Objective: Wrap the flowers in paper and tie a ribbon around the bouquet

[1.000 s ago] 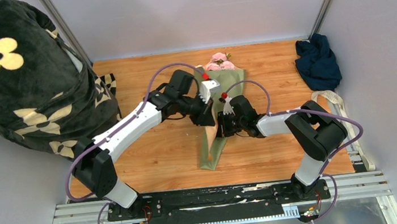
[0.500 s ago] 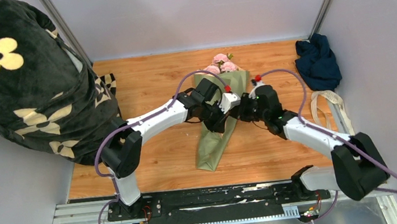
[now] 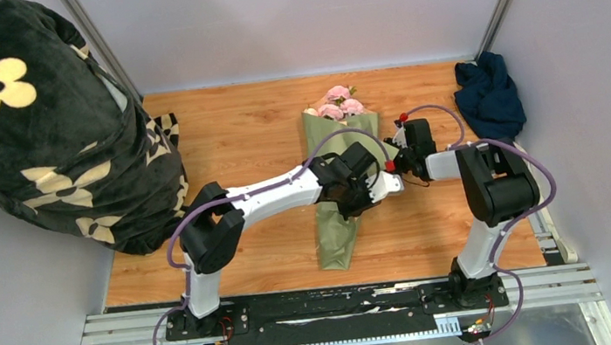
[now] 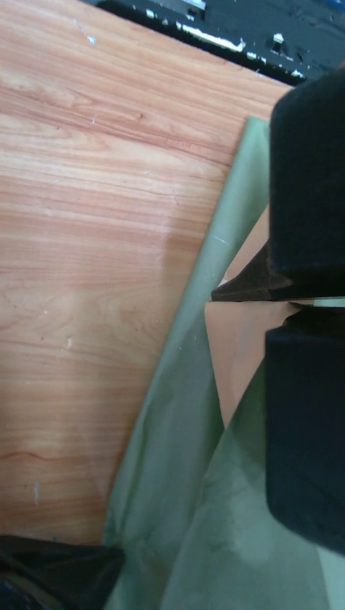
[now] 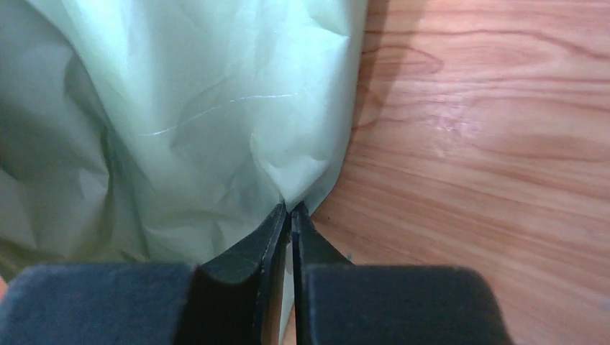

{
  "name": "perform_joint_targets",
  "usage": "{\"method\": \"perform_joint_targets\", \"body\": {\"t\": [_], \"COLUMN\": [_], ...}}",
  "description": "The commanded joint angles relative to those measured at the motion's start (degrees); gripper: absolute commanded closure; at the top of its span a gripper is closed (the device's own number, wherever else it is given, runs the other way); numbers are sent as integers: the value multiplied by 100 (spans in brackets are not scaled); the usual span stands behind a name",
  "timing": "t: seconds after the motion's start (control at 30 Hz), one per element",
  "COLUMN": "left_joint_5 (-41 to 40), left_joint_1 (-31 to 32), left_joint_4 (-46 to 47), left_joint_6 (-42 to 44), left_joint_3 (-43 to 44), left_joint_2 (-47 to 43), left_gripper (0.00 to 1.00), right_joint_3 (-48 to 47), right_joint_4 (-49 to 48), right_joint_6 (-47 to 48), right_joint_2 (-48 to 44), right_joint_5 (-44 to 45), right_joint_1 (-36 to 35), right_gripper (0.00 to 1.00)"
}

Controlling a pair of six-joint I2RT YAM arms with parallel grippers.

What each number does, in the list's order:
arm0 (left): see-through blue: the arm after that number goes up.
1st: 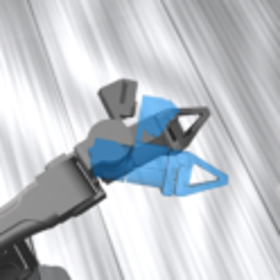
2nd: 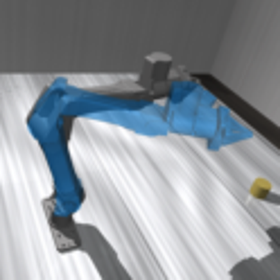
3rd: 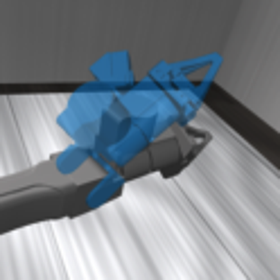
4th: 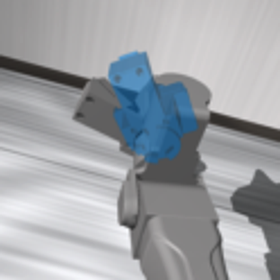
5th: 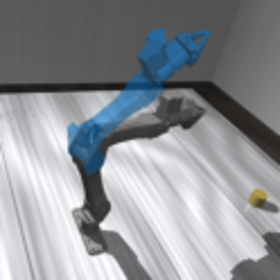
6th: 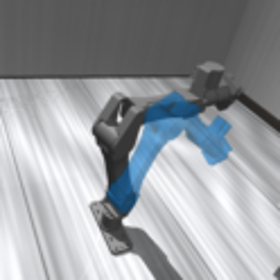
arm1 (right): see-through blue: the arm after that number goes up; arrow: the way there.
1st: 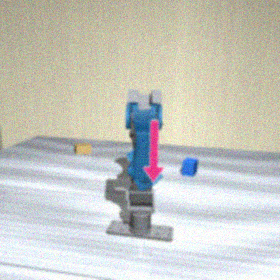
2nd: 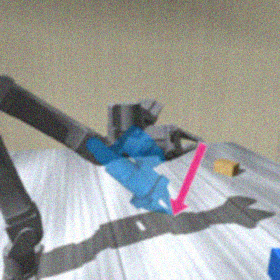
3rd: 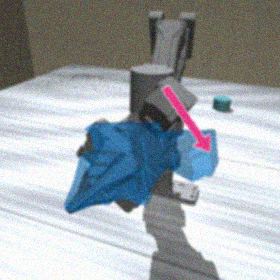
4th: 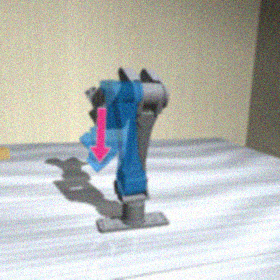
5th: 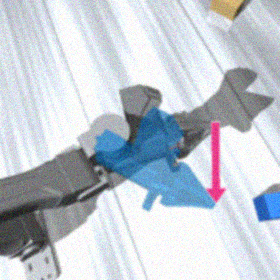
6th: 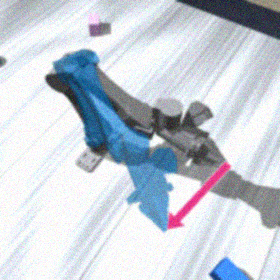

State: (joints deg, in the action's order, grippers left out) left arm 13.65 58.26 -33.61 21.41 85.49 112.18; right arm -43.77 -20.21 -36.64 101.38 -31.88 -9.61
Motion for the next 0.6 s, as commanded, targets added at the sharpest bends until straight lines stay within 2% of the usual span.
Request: {"method": "perform_joint_targets", "body": {"t": [0.0, 0.07, 0.13, 0.2, 0.4, 0.5, 0.57], "left_joint_5": [-371, -378, -533, -708, -808, -821, -801], "left_joint_1": [291, 311, 304, 309, 311, 311, 309], "left_joint_4": [-184, -176, -188, -175, -123, -124, -133], "left_joint_6": [364, 353, 393, 448, 534, 543, 555], "left_joint_3": [429, 565, 624, 569, 424, 433, 434], "left_joint_2": [441, 690, 935, 1081, 1157, 1150, 1137], "left_gripper": [100, 100, 100, 100, 100, 100, 100], "right_joint_3": [96, 46, -90, -148, -215, -508, -710], "right_joint_4": [-875, -727, 0, 918, 2489, 3021, 3210], "right_joint_6": [-223, -135, 251, 696, 1194, 1680, 1952], "right_joint_2": [214, 85, -238, -738, -2307, -2830, -2915], "right_joint_5": [-670, -732, -627, -365, -162, -820, -1418], "right_joint_1": [-73, -94, -61, 75, 901, 1068, 1042], "right_gripper": [91, 89, 85, 78, 55, 33, 30]}}
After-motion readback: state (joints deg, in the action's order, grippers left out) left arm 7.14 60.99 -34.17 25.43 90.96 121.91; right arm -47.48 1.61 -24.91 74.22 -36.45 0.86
